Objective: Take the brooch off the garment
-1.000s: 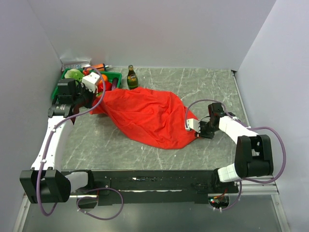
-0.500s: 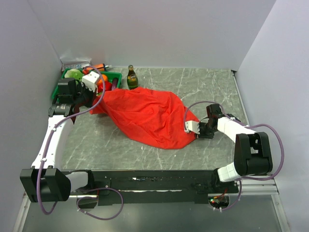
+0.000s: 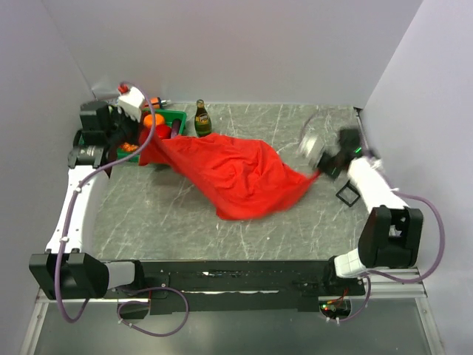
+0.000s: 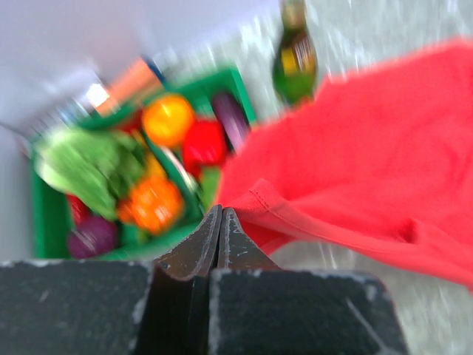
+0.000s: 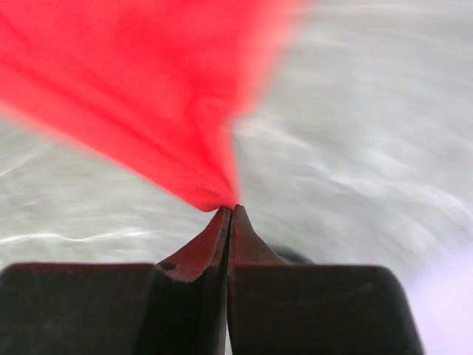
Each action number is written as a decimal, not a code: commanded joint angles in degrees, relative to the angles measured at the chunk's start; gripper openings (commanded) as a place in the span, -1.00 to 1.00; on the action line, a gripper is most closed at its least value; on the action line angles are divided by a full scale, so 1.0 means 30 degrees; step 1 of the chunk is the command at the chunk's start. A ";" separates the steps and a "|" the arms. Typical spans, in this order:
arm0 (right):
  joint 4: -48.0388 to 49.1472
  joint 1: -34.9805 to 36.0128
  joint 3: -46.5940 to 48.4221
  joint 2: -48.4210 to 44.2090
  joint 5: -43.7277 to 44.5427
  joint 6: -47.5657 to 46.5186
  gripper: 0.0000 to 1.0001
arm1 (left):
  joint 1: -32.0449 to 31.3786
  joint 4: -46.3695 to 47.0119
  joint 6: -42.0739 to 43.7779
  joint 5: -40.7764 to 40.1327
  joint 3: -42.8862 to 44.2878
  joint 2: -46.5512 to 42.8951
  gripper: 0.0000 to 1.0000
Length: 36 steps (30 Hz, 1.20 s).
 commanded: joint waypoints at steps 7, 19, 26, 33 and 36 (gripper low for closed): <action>0.2043 -0.4628 1.5884 0.1020 -0.0987 1.4178 -1.00 | -0.0030 0.3861 -0.2416 -0.0404 0.8404 0.2403 -0.98; 0.3772 -0.7755 2.2219 -0.0822 0.0012 1.7702 -1.00 | -0.0353 0.5007 -0.2946 0.0534 1.3542 0.1825 -0.98; 0.4648 -1.0837 1.9061 -0.5793 -0.2418 1.8115 -1.00 | -0.0909 0.4772 -0.2945 0.0360 1.2551 -0.1163 -0.98; 0.5209 -1.1162 1.7355 -0.9232 -0.3388 1.8288 -1.00 | -0.0763 0.4186 -0.2097 -0.0197 1.0850 -0.4329 -0.98; 0.5063 -1.1162 1.8642 -0.8912 -0.2716 1.8816 -1.00 | -0.0646 0.4098 -0.2095 -0.0256 1.0819 -0.5178 -0.98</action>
